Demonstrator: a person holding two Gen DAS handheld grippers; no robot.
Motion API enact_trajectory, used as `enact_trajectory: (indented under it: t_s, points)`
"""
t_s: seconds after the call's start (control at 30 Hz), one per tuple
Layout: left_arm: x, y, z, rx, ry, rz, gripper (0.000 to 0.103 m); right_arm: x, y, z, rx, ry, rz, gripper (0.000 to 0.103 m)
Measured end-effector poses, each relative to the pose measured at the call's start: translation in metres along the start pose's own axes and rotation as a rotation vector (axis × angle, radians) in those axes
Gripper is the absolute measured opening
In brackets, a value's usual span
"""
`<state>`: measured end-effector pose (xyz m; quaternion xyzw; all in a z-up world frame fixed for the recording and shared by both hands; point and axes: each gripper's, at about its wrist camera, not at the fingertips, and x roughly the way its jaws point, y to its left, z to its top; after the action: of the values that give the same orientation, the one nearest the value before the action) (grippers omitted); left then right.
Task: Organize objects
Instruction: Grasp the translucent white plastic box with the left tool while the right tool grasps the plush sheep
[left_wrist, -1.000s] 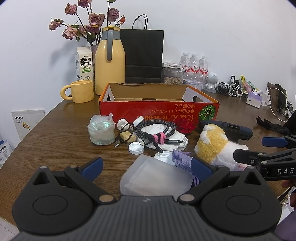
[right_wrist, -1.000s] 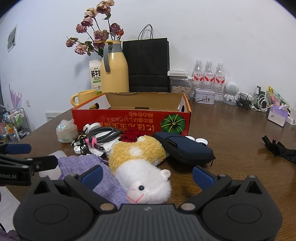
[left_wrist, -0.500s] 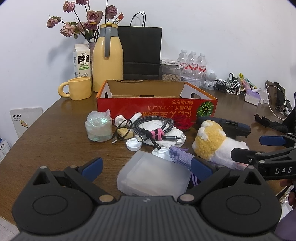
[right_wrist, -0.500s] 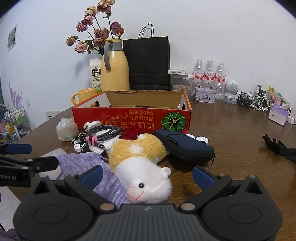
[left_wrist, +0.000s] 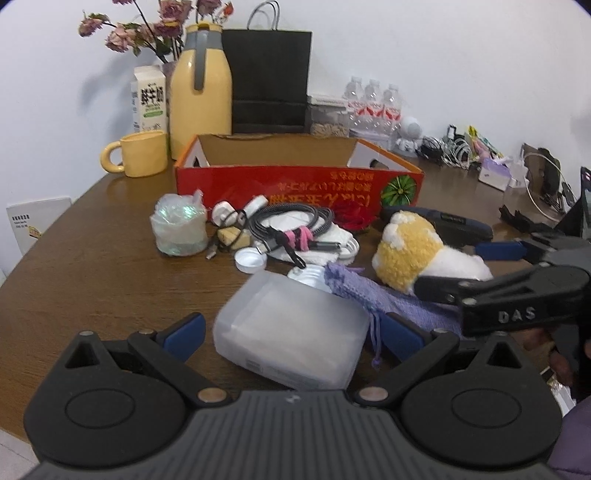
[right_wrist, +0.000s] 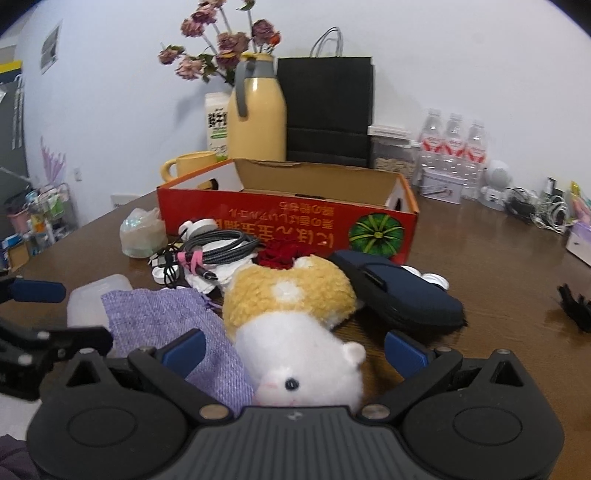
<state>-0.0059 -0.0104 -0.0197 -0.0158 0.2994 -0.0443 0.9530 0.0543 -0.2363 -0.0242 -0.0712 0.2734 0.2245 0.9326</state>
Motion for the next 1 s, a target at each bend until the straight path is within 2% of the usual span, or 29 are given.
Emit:
enact_trajectory:
  t_s: [0.2,0.3,0.37,0.47,0.57,0.6,0.87,1.0]
  points:
    - [0.013,-0.001,0.0,0.015,0.021,0.016,0.103,0.013,-0.004,0.001,0.0,0.026,0.037,0.103]
    - [0.022,0.002,0.0,0.008,0.034,0.012,0.103,0.016,-0.008,0.0,0.021,0.026,0.063,0.097]
    - [0.026,0.003,-0.001,0.002,0.035,0.001,0.103,0.017,-0.01,-0.001,0.025,0.028,0.067,0.083]
    - [0.028,0.005,-0.002,-0.003,0.035,-0.018,0.098,0.02,-0.012,-0.002,0.032,0.032,0.091,0.071]
    - [0.026,0.004,-0.004,0.002,0.041,-0.015,0.099,0.018,-0.012,-0.003,0.028,0.029,0.105,0.068]
    - [0.025,0.004,-0.006,0.006,0.044,-0.014,0.103,0.018,-0.012,-0.003,0.028,0.028,0.106,0.068]
    - [0.019,0.003,-0.017,0.041,0.047,-0.01,0.103,0.015,-0.012,-0.006,0.026,0.01,0.108,0.06]
    - [0.021,-0.003,-0.018,0.063,0.001,0.014,0.102,0.011,-0.009,-0.008,0.016,-0.008,0.099,0.055]
